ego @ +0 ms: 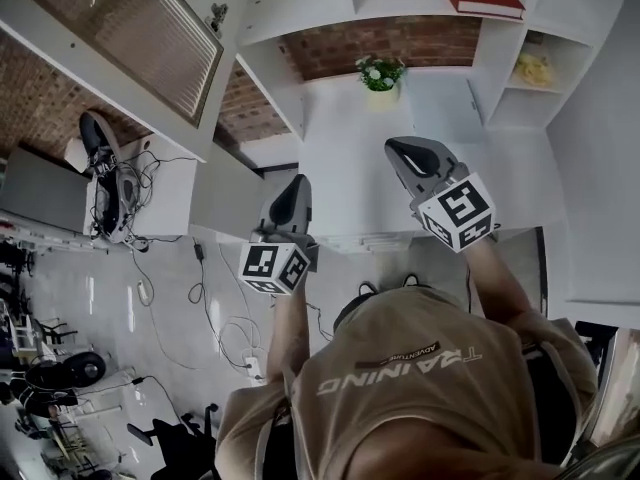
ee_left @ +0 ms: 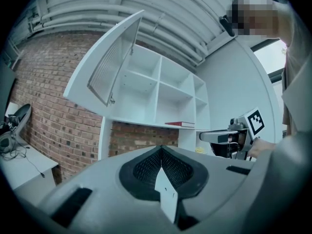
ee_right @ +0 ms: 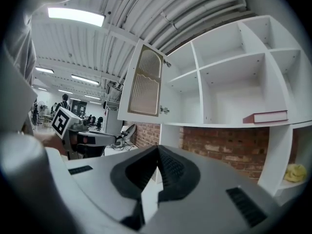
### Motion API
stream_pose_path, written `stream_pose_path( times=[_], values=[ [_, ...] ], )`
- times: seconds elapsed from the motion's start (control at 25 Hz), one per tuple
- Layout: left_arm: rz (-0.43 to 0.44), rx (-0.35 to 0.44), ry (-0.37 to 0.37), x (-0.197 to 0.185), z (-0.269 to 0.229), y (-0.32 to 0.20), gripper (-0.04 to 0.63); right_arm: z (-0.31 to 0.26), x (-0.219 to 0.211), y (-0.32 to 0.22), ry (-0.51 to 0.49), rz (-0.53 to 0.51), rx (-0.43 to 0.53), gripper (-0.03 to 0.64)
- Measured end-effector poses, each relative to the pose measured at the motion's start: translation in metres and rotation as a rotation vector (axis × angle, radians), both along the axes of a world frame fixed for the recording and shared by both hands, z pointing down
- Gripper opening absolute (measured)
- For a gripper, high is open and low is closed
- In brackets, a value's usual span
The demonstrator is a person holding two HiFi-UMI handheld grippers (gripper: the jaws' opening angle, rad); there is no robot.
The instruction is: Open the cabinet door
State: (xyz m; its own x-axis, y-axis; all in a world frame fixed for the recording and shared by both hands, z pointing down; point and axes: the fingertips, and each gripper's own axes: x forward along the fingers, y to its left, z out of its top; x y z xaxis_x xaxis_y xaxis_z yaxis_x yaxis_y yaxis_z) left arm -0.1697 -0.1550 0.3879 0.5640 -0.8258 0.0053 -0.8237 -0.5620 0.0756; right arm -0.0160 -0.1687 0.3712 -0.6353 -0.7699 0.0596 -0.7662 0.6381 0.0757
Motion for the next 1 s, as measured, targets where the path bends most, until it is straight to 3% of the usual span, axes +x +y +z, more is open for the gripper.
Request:
stream_pose_path(
  times=[0.48,0.68,1.0],
  values=[
    [0.01,0.042,0.035,-0.019,-0.02,-0.004,0.008,0.007,-0.005,0.005,0.017,0.076,0.019,0.014],
    [-0.013,0.051,0.036,-0.035,-0.023,-0.002,0.008,-0.003,-0.017,0.006,0.051,0.078,0.075,0.014],
    [0.013,0.074,0.051,-0.028,-0.027,-0.01,0.008,-0.013,-0.02,-0.002,0.061,0.074,0.089,0.012]
  ],
)
